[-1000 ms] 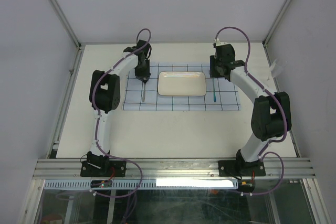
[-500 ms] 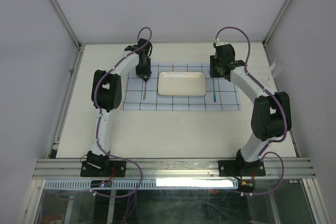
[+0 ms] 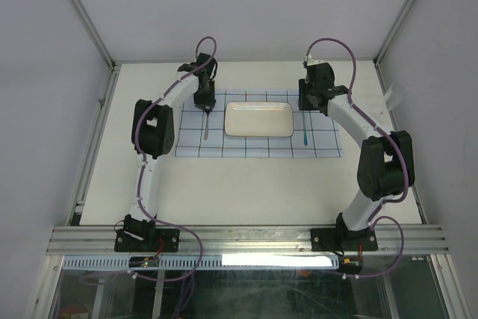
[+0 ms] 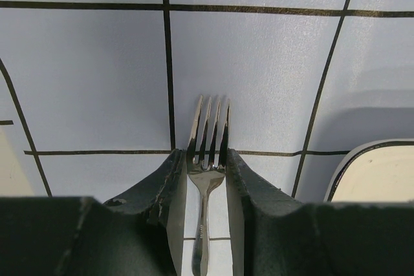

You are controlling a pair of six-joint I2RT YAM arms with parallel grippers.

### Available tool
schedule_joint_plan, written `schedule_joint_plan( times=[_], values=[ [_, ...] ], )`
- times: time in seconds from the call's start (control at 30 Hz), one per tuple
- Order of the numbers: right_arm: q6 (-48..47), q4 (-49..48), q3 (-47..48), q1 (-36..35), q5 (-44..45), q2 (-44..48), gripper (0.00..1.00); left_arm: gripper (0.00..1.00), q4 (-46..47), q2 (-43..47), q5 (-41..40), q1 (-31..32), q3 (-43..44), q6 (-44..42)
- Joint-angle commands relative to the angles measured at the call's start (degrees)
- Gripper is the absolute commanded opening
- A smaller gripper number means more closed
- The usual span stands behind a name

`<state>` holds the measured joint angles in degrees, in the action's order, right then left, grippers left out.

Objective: Set the dinner table for one person
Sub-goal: Place the fork on the napkin.

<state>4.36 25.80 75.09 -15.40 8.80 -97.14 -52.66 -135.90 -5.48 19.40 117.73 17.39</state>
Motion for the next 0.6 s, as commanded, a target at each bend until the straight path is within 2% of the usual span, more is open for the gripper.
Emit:
schedule_joint_plan(
  times=[0.0, 0.07, 0.33, 0.43, 0.57],
  values=[
    [-0.8, -0.9, 0.4, 0.3, 1.0, 0.9, 0.37, 0.14, 2.1, -0.5, -1.1, -0.1, 3.2, 0.2],
    [-0.8, -0.9, 0.4, 0.3, 1.2, 0.8, 0.37, 0.15, 2.1, -0.6, -0.8, -0.1, 3.3, 0.1],
    [-0.8, -0.7, 0.6, 0.3, 0.5, 0.4, 0.37, 0.46, 2.1, 0.6, -1.5, -0.1, 2.8, 0.0],
    [-0.8, -0.6, 0.6, 0.3, 0.3, 0.3, 0.37, 0.53, 2.1, 1.1, -1.7, -0.1, 2.7, -0.2],
    [-0.8, -0.6, 0.6, 0.3, 0.3, 0.3, 0.37, 0.56, 2.0, 2.6, -2.2, -0.1, 2.2, -0.1]
  ],
)
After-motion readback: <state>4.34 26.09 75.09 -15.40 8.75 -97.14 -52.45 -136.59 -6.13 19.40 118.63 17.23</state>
